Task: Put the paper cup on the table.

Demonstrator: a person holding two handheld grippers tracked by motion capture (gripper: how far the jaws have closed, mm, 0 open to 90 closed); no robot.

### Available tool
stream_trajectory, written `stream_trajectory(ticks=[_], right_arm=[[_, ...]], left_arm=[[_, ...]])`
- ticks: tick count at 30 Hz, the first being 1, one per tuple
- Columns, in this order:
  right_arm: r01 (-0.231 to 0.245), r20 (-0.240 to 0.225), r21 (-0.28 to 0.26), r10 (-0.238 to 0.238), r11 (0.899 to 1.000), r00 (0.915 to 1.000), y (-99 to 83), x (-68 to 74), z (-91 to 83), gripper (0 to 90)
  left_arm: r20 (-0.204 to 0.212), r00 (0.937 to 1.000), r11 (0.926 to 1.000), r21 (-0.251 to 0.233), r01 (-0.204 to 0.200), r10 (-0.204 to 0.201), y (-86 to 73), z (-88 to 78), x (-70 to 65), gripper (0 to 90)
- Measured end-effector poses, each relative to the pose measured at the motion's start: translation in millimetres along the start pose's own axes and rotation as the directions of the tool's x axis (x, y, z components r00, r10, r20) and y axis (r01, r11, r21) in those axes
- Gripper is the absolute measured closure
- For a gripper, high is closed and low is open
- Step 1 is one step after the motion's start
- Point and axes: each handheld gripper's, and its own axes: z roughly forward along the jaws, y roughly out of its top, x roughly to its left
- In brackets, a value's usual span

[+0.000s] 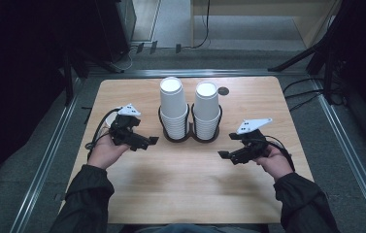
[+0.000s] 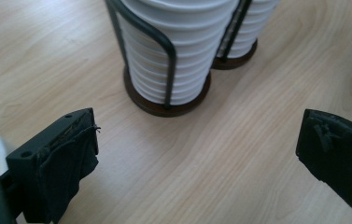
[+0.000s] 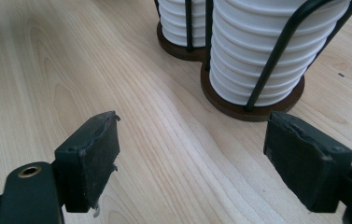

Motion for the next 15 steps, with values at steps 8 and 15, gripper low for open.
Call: stream_trajectory(ticks=[8, 15], right_arm=[[0.001, -0.004, 0.005, -0.001, 1.0, 1.0, 0.9, 1.4, 3.4, 18.3], [0.007, -0.017, -0.015, -0.007, 1.0, 0.9998, 3.2, 6.1, 1.8, 18.3]], left_arm=[[0.044, 0.9975, 0.9973, 0.045, -0.058, 0.056, -6.0, 19.4, -13.7, 0.0], [0.1, 0.992, 0.9953, 0.051, -0.082, 0.076, -5.8, 29.3, -26.4, 0.0]])
